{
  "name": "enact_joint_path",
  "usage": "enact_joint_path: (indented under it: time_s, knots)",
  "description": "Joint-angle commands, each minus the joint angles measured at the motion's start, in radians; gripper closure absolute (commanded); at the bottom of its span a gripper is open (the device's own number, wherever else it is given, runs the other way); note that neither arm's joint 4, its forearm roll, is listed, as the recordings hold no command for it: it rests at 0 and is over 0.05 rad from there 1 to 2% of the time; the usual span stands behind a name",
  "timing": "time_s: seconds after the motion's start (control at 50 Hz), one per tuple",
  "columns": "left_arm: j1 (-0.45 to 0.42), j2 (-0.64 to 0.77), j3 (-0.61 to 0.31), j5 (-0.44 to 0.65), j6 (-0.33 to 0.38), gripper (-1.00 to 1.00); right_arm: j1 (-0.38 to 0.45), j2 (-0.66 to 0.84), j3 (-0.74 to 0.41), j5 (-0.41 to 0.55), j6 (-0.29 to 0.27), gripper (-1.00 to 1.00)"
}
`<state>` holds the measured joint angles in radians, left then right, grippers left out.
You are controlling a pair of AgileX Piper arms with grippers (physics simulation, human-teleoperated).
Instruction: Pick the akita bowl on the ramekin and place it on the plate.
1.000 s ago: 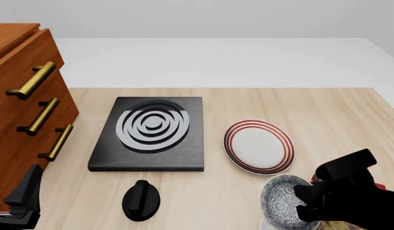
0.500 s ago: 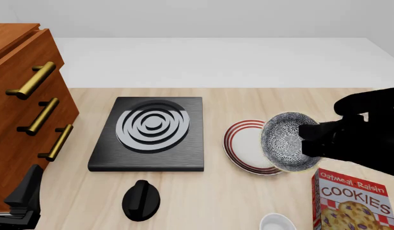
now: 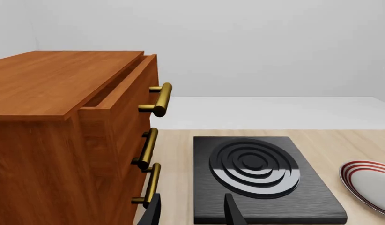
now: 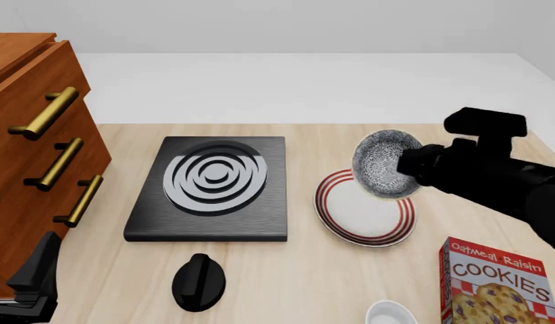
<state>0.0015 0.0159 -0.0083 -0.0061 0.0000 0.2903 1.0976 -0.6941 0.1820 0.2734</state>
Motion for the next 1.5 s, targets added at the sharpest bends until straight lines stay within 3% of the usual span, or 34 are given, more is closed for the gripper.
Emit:
enact_joint_path:
  time_s: [0.02, 0.36, 0.62, 1.5]
  knots:
    - [0.000, 0.003, -0.001, -0.002, 0.000, -1.00, -0.021, 0.137, 0.028, -0.165, 0.132, 1.00]
    - [0.000, 0.007, 0.000, -0.006, 0.000, -1.00, -0.031, 0.359, 0.057, -0.341, 0.212, 1.00]
    - [0.000, 0.004, 0.001, -0.005, 0.000, -1.00, -0.074, 0.440, 0.065, -0.392, 0.220, 1.00]
    - [0.001, 0.001, -0.003, 0.002, 0.000, -1.00, -0.107, 0.645, -0.025, -0.448, 0.242, 1.00]
